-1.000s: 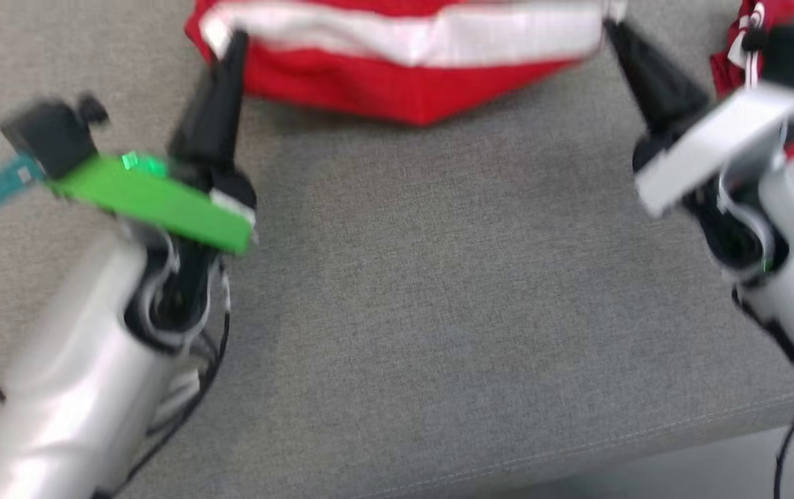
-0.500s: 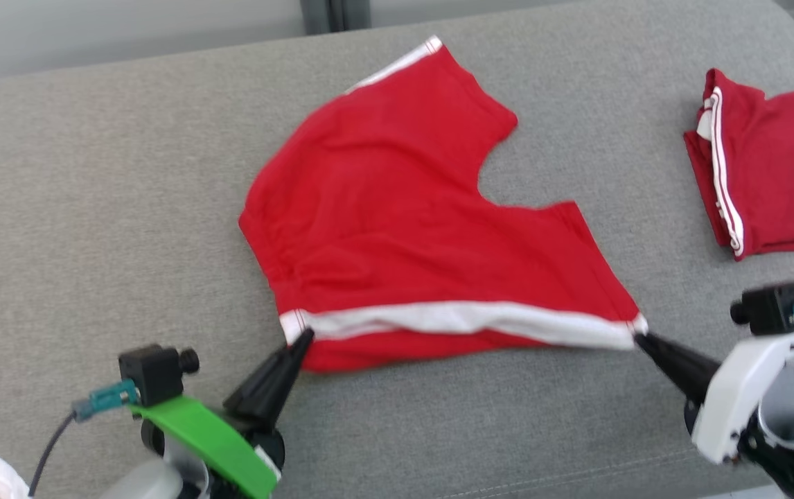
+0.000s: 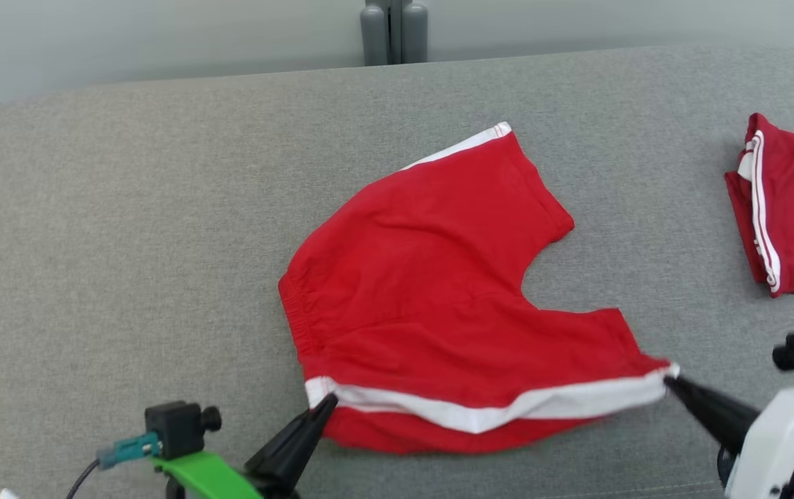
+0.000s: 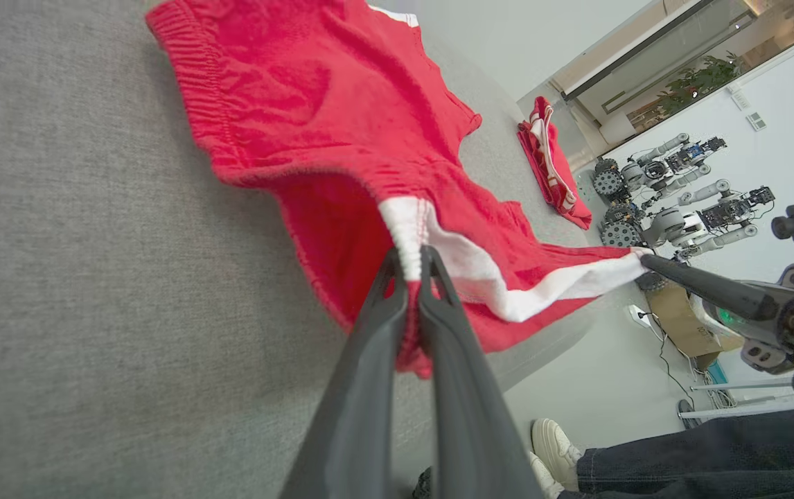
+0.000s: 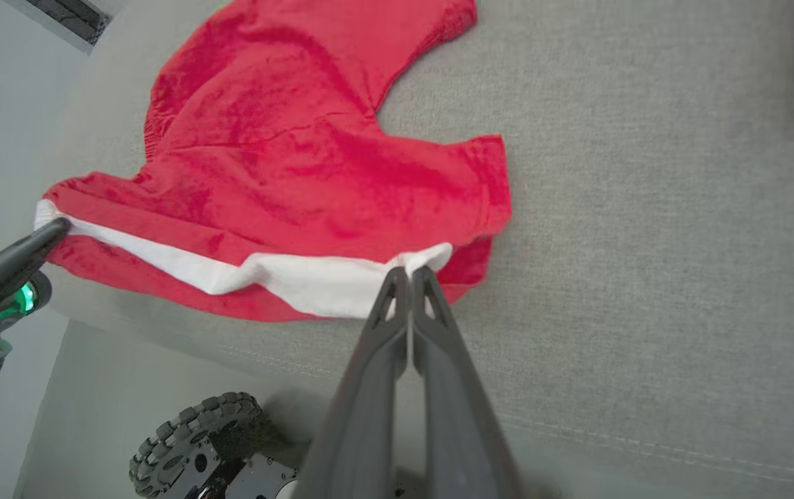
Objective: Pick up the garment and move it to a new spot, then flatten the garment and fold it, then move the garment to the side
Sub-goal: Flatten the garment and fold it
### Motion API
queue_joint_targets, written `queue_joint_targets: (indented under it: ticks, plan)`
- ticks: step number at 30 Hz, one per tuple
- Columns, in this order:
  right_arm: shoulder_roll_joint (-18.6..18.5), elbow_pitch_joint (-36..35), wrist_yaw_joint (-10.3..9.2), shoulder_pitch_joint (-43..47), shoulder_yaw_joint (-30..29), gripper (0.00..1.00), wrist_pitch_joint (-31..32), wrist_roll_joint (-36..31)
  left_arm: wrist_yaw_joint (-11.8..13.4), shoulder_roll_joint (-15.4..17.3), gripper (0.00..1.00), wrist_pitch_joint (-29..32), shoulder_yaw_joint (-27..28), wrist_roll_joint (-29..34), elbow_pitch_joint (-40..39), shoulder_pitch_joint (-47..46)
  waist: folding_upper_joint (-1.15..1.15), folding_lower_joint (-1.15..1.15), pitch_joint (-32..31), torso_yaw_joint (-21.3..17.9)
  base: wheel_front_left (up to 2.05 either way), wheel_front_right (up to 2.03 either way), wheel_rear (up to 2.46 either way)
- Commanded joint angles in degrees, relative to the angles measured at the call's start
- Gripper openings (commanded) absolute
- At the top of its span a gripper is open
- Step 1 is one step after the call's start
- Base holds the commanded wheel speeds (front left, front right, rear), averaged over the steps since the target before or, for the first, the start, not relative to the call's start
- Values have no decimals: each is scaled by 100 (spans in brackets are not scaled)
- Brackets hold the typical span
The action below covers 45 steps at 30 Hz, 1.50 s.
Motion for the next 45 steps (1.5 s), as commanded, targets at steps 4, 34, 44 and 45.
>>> queue_joint_targets:
  ticks: [4,34,44,45]
  plan:
    - [8,125,-2,-862,-58,0,-113,-298,-25,-386,0,-2,82,-96,184,-494,0,0,46,131,0,0,0]
    - [-874,4069,-2,-5456,1626,0,-2126,-1037,-62,-2418,0,-321,1210,1119,2415,-2320,0,0,1229,967,0,0,0]
    - [-853,5029,-2,-6234,2117,0,-2742,-1165,-62,-2726,0,-322,1489,1469,2684,-2539,0,0,1568,1080,0,0,0]
    - [-835,5139,-2,-6300,2173,0,-2798,-1146,-62,-2744,0,-322,1521,1499,2707,-2558,0,0,1597,1089,0,0,0]
